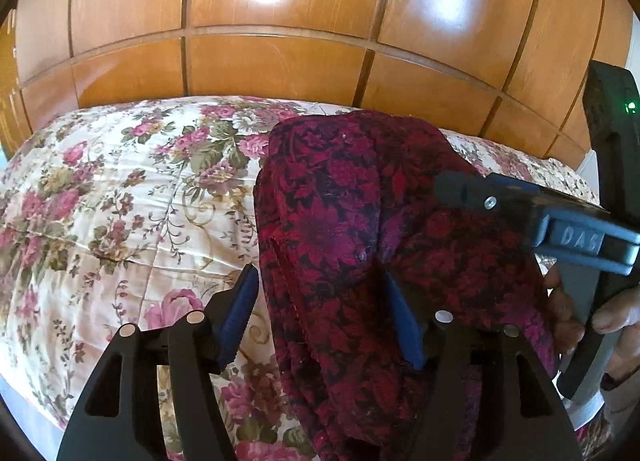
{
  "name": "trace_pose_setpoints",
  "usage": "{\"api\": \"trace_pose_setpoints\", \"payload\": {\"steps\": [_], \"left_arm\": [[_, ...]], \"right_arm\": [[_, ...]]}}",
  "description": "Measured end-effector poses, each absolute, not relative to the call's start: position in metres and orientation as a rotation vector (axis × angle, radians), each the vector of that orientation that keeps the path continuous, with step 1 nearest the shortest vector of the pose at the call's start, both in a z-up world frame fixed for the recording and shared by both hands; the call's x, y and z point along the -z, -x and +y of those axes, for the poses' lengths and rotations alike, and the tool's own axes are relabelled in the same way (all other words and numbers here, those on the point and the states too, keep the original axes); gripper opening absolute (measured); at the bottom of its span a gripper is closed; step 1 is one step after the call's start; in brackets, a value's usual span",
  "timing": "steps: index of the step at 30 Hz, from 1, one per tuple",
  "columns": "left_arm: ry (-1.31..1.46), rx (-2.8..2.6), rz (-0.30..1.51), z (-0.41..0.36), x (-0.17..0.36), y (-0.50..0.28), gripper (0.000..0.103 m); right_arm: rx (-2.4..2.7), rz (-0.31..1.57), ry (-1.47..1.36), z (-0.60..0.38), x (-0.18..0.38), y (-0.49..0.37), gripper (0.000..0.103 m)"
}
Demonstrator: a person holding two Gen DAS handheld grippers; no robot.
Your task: Fold small clothes
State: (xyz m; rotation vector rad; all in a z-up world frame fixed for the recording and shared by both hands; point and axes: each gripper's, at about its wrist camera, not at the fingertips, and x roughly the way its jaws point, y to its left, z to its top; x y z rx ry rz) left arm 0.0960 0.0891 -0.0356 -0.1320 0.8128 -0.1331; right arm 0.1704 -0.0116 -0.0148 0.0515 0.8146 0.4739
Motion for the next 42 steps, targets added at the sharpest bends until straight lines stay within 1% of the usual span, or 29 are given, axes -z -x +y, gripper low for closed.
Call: {"api": "trace_pose_setpoints", "payload": {"steps": [6, 10, 12, 14, 17, 20, 21, 23, 25, 27, 28, 32, 38, 40, 42], "left_arm": [[0.136, 0.129, 0.815, 0.090, 0.036, -0.094, 0.062], [0.137, 0.128, 0.814, 0.089, 0.036, -0.094, 0.062], [0.134, 0.115, 0.813, 0.089, 0.036, -0.093, 0.070], [0.147, 0.121, 0.816, 0.092, 0.037, -0.094, 0.070], [0.163, 0.118, 0.820, 0.094, 0.039, -0.095, 0.075], [0.174, 0.126, 0.823, 0.096, 0.041, -0.096, 0.075], [0.174, 0.127, 0.824, 0.096, 0.041, -0.096, 0.076], [0.172, 0.122, 0.824, 0.097, 0.042, -0.097, 0.080], [0.180, 0.122, 0.833, 0.099, 0.045, -0.098, 0.082], [0.203, 0.120, 0.840, 0.103, 0.049, -0.101, 0.089], [0.216, 0.125, 0.842, 0.106, 0.051, -0.102, 0.090], [0.327, 0.179, 0.866, 0.122, 0.063, -0.109, 0.094], [0.631, 0.340, 0.896, 0.154, 0.097, -0.119, 0.094], [0.696, 0.386, 0.898, 0.157, 0.104, -0.120, 0.093], [0.773, 0.445, 0.894, 0.160, 0.113, -0.121, 0.089]], "right_arm": [[-0.452, 0.842, -0.184, -0.045, 0.015, -0.168, 0.100], [-0.442, 0.887, -0.295, -0.077, 0.027, -0.165, 0.101], [-0.461, 0.918, -0.366, -0.093, 0.036, -0.162, 0.101], [-0.495, 0.938, -0.445, -0.107, 0.046, -0.157, 0.101], [-0.544, 0.965, -0.563, -0.124, 0.061, -0.152, 0.101], [-0.574, 0.980, -0.634, -0.130, 0.073, -0.150, 0.101], [-0.584, 0.983, -0.650, -0.131, 0.076, -0.149, 0.101], [-0.608, 0.993, -0.673, -0.131, 0.080, -0.149, 0.101], [-0.635, 1.011, -0.683, -0.127, 0.085, -0.152, 0.101], [-0.654, 1.019, -0.689, -0.125, 0.088, -0.155, 0.101], [-0.667, 1.021, -0.694, -0.124, 0.090, -0.157, 0.101], [-0.746, 1.047, -0.731, -0.118, 0.098, -0.168, 0.101], [-0.853, 1.076, -0.777, -0.097, 0.111, -0.189, 0.101], [-0.873, 1.082, -0.772, -0.090, 0.112, -0.194, 0.101], [-0.880, 1.088, -0.762, -0.087, 0.108, -0.197, 0.101]]}}
